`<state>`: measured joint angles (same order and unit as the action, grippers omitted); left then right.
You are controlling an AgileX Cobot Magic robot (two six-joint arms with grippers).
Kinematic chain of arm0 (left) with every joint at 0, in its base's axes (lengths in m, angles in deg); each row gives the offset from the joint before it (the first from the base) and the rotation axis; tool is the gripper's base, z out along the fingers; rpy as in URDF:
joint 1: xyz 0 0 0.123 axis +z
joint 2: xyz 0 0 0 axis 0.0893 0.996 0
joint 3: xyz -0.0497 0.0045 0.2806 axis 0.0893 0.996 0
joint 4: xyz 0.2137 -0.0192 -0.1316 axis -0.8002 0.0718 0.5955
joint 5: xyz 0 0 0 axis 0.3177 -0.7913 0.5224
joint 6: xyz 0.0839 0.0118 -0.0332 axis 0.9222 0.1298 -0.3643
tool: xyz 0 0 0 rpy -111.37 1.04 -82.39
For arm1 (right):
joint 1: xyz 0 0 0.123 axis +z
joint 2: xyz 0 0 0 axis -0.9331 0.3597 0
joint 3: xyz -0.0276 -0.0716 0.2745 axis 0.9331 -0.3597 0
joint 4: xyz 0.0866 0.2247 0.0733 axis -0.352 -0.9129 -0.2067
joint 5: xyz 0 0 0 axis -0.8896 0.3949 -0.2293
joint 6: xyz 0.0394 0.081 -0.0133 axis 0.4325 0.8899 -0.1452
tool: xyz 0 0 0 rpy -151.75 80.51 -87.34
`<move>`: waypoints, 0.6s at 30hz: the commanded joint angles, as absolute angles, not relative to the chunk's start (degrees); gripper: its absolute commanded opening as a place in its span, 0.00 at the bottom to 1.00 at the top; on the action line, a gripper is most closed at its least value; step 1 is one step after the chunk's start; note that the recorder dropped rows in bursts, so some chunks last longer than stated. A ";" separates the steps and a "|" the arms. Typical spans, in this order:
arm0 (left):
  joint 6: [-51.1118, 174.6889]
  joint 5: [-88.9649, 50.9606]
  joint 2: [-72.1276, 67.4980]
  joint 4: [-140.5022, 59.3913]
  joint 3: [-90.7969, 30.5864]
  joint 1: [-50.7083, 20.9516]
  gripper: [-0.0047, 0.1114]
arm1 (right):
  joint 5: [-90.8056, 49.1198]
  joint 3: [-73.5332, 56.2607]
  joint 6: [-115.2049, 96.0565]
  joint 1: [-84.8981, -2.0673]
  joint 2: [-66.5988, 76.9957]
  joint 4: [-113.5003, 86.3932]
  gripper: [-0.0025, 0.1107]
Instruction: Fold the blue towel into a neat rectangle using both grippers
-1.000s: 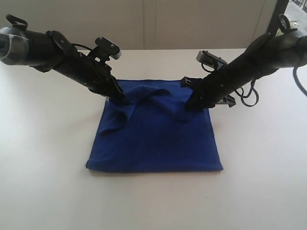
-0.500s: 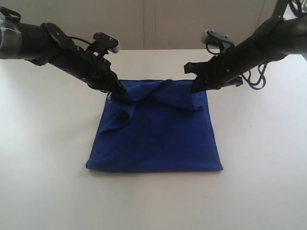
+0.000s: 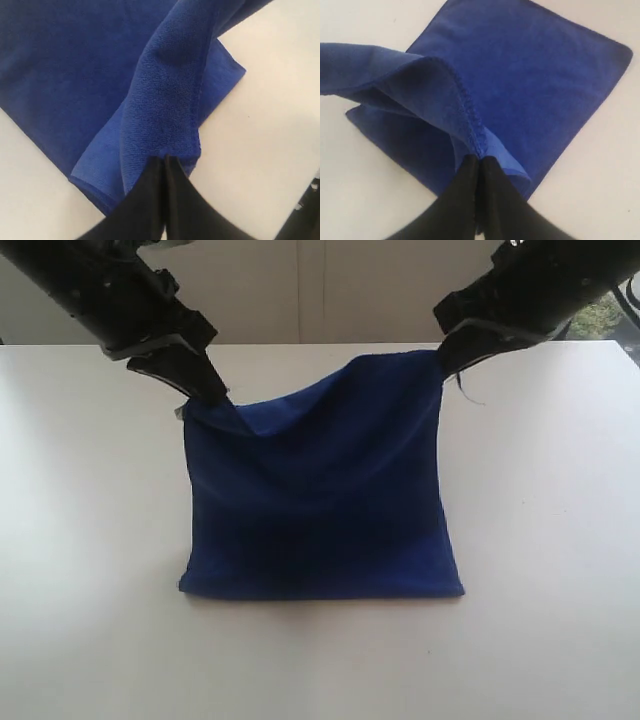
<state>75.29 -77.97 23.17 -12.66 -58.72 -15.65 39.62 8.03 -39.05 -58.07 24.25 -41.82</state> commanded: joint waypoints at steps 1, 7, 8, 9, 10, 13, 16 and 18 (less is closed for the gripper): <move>72.54 -82.82 16.63 -12.74 -56.21 -16.37 0.04 | 40.41 1.12 -34.18 -55.35 15.33 -37.25 0.02; 69.76 -81.11 4.91 -12.60 -47.14 -20.14 0.04 | 40.76 -8.07 -32.57 -54.68 1.81 -37.55 0.02; 69.35 -80.53 3.41 -12.60 -45.90 -21.02 0.04 | 40.95 -9.19 -32.57 -54.68 -0.13 -38.00 0.02; 68.76 -80.10 2.00 -12.60 -44.74 -21.90 0.04 | 41.32 -10.34 -32.57 -54.68 -2.08 -38.29 0.02; 68.27 -79.84 0.97 -12.60 -43.66 -22.50 0.04 | 41.72 -11.24 -32.57 -54.68 -3.54 -38.52 0.02; 66.36 -78.80 -2.99 -12.48 -38.89 -24.84 0.04 | 44.20 -16.39 -31.52 -54.68 -10.55 -39.39 0.02; 65.25 -76.53 -6.02 -11.96 -35.54 -26.36 0.04 | 44.93 -18.31 -31.52 -54.68 -16.08 -40.42 0.02; 65.01 -76.40 -8.12 -10.65 -34.41 -26.48 0.04 | 46.46 -18.31 -31.52 -54.68 -18.42 -40.65 0.02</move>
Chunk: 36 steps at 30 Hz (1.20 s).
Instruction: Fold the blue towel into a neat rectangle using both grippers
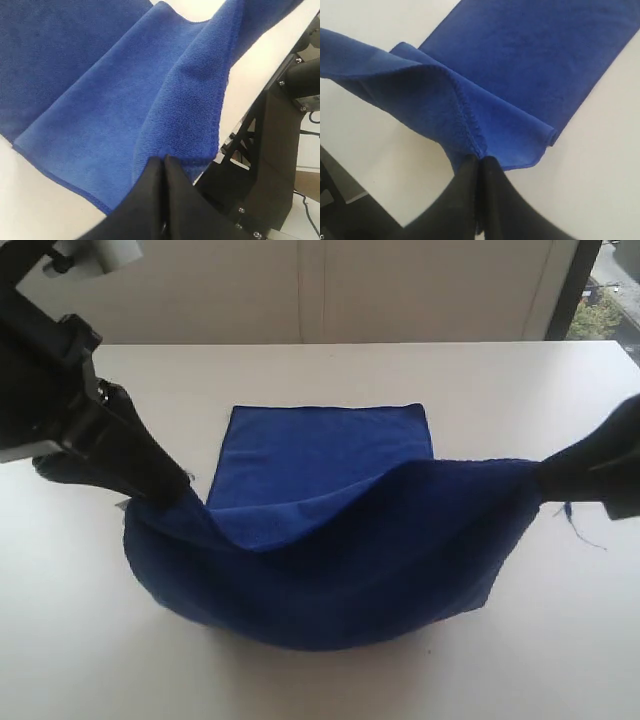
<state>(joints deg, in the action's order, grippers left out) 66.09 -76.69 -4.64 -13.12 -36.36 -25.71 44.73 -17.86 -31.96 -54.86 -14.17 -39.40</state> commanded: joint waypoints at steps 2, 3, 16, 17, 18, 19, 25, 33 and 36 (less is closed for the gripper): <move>65.01 -76.36 -9.55 -8.85 -33.44 -26.48 0.04 | 48.50 -18.31 -31.07 -54.68 -19.17 -41.03 0.02; 65.01 -76.36 -10.13 -8.22 -32.87 -26.48 0.04 | 49.07 -18.31 -31.07 -54.68 -19.17 -42.59 0.02; 64.86 -74.43 -11.44 -7.23 -29.00 -26.48 0.04 | 48.64 -18.81 -31.19 -54.68 -20.14 -43.13 0.02; 65.03 -73.49 -11.44 -7.23 -28.55 -26.48 0.04 | 48.17 -19.26 -31.19 -54.68 -20.14 -42.19 0.02; 65.68 -72.37 -11.44 -7.23 -28.09 -26.48 0.04 | 47.20 -20.03 -31.19 -54.68 -20.14 -41.12 0.02; 67.06 -71.21 -11.44 -7.23 -27.64 -26.48 0.04 | 46.27 -20.86 -31.19 -54.68 -20.14 -39.81 0.02; 68.84 -58.99 -11.44 -9.43 -24.70 -26.48 0.04 | 34.51 -25.48 -34.29 -54.68 -18.80 -34.31 0.02; 68.60 -49.30 -11.44 -13.49 -23.11 -26.26 0.04 | 31.12 -25.66 -43.52 -54.68 -13.36 -31.58 0.02; 68.60 -48.42 -11.44 -14.80 -23.11 -26.26 0.04 | 29.72 -25.66 -49.04 -54.68 -11.80 -31.08 0.02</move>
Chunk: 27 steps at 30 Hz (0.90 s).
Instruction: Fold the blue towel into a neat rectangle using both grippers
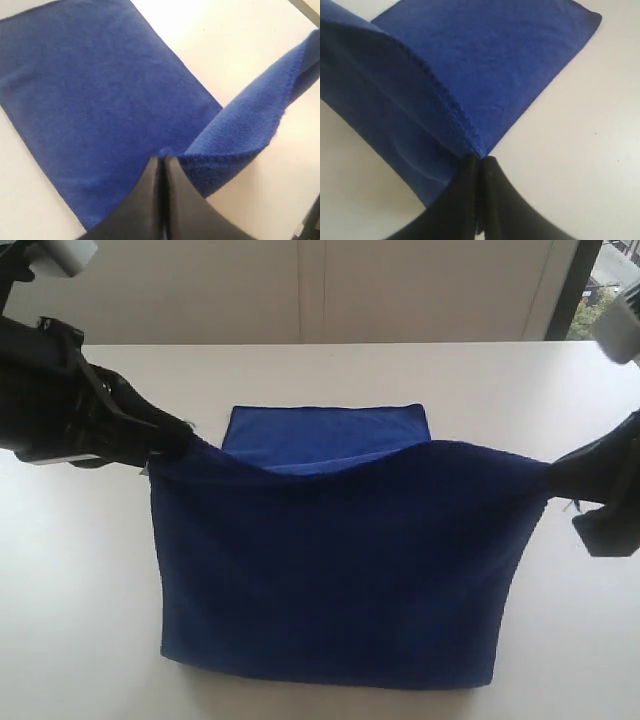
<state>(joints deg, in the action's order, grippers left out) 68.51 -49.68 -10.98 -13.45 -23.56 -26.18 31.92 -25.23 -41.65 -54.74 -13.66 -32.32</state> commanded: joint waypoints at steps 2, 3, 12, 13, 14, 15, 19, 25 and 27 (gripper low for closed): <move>68.60 -47.64 -11.44 -14.90 -23.11 -26.26 0.04 | 28.96 -25.66 -54.86 -54.68 -10.97 -31.08 0.02; 68.60 -47.28 -11.44 -15.03 -23.11 -26.26 0.04 | 28.52 -25.66 -57.43 -54.68 -10.99 -31.08 0.02; 68.60 -45.73 -11.33 -16.28 -23.11 -26.26 0.04 | 28.22 -25.66 -65.87 -54.68 -10.85 -31.40 0.02; 68.60 -45.71 -11.33 -16.26 -23.11 -26.26 0.04 | 28.01 -25.66 -67.78 -54.68 -10.85 -31.40 0.02; 68.60 -45.59 -11.33 -16.26 -23.11 -26.26 0.04 | 27.87 -25.66 -69.00 -54.68 -10.85 -31.54 0.02; 68.60 -45.49 -11.33 -16.26 -23.11 -26.26 0.04 | 27.71 -25.66 -70.00 -54.68 -10.85 -31.83 0.02; 68.60 -45.15 -11.19 -16.83 -23.11 -26.26 0.04 | 26.64 -25.66 -70.51 -54.68 -10.85 -32.98 0.02; 66.76 -43.48 -9.32 -16.83 -23.11 -26.26 0.04 | 22.58 -25.66 -68.61 -54.68 -9.19 -33.09 0.02; 66.76 -42.38 -8.78 -16.83 -23.11 -26.26 0.04 | 20.78 -25.66 -68.20 -54.68 -8.59 -33.09 0.02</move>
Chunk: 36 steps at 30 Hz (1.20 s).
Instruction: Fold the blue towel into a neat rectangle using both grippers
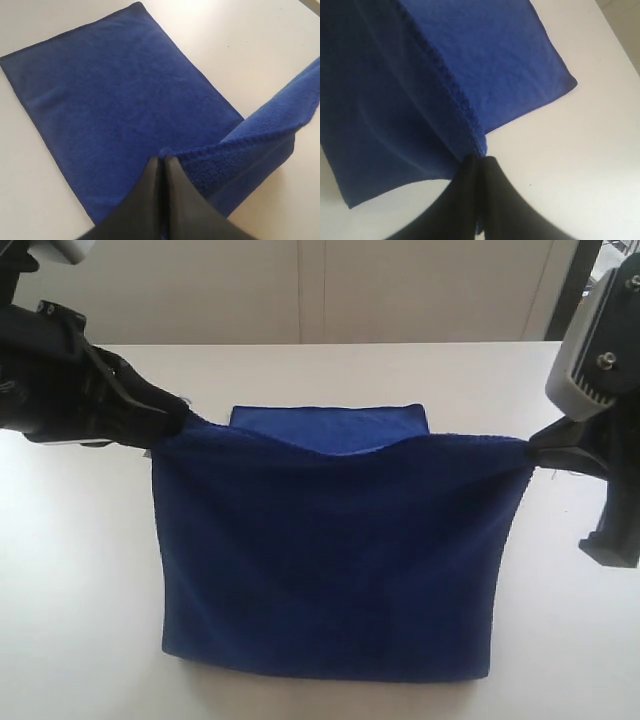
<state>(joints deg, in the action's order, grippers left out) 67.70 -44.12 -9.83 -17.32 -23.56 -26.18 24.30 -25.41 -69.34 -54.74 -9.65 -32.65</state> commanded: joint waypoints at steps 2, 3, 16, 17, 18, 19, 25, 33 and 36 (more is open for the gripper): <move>66.76 -41.21 -8.27 -16.83 -23.11 -26.17 0.04 | 18.43 -25.66 -68.20 -54.68 -7.89 -33.09 0.02; 66.76 -40.50 -8.12 -16.91 -23.11 -26.02 0.04 | 17.52 -25.66 -68.20 -54.68 -7.59 -33.09 0.02; 67.06 -36.47 0.33 -16.91 -27.69 -21.79 0.04 | 7.93 -22.71 -68.20 -54.68 1.71 -32.78 0.02; 67.06 -36.37 1.06 -16.91 -28.49 -21.79 0.04 | 7.14 -22.25 -68.20 -54.68 2.32 -32.78 0.02; 67.06 -36.39 1.93 -16.91 -29.08 -21.50 0.04 | 6.55 -21.64 -68.20 -54.68 3.09 -32.78 0.02; 67.06 -36.04 2.70 -16.91 -29.76 -21.23 0.04 | 6.01 -21.06 -68.20 -54.68 3.92 -32.78 0.02; 67.06 -34.85 6.16 -17.11 -32.53 -20.14 0.04 | 4.22 -17.99 -68.20 -54.68 8.76 -31.59 0.02; 67.11 -32.24 10.75 -18.46 -35.58 -20.14 0.04 | 1.85 -13.69 -68.20 -54.68 14.99 -31.48 0.02; 67.11 -32.24 13.04 -18.59 -37.71 -19.68 0.04 | 0.76 -11.94 -68.20 -54.68 16.78 -31.32 0.02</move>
<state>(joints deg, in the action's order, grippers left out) 67.04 -32.46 11.48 -18.59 -35.96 -20.36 2.45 -13.59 -68.40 -54.65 15.44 -31.40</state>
